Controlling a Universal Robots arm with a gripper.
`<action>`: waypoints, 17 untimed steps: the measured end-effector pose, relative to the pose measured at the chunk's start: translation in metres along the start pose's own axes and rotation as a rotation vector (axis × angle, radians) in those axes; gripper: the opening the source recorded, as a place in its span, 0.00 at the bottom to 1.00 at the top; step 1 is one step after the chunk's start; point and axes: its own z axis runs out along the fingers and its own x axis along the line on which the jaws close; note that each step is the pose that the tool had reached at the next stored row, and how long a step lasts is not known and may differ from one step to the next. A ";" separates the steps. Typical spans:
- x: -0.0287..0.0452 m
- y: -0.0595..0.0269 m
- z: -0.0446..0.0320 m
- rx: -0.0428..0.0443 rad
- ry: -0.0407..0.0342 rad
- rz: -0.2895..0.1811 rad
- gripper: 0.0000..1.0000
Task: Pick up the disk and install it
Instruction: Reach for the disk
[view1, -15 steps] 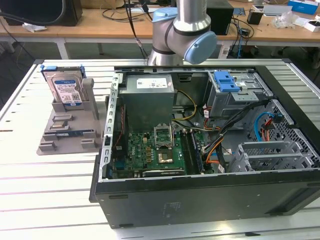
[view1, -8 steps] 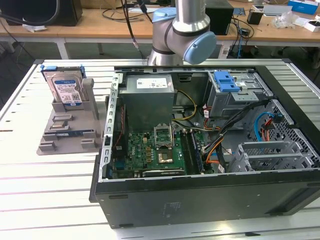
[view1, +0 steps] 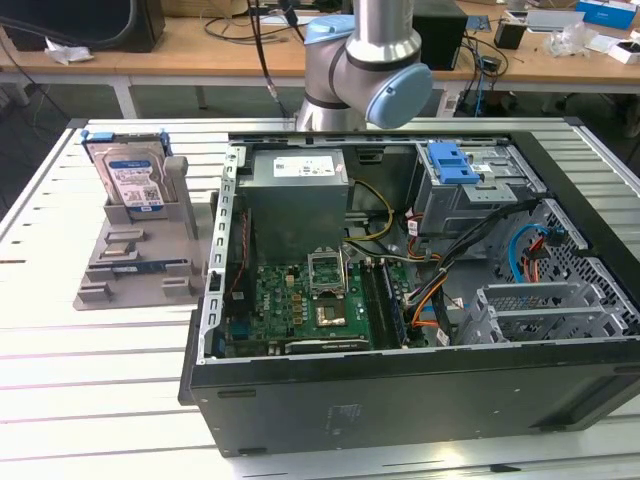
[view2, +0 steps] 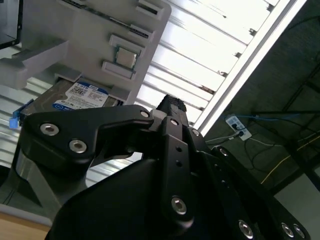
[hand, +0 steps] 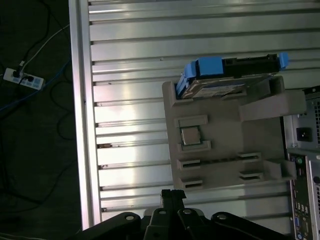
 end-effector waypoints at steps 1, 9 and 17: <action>-0.0041 0.0029 0.0004 0.0020 0.0000 0.000 0.11; -0.0203 0.0223 0.0023 0.0128 -0.0004 -0.001 0.11; -0.0286 0.0502 0.0049 0.0306 -0.0017 -0.002 0.11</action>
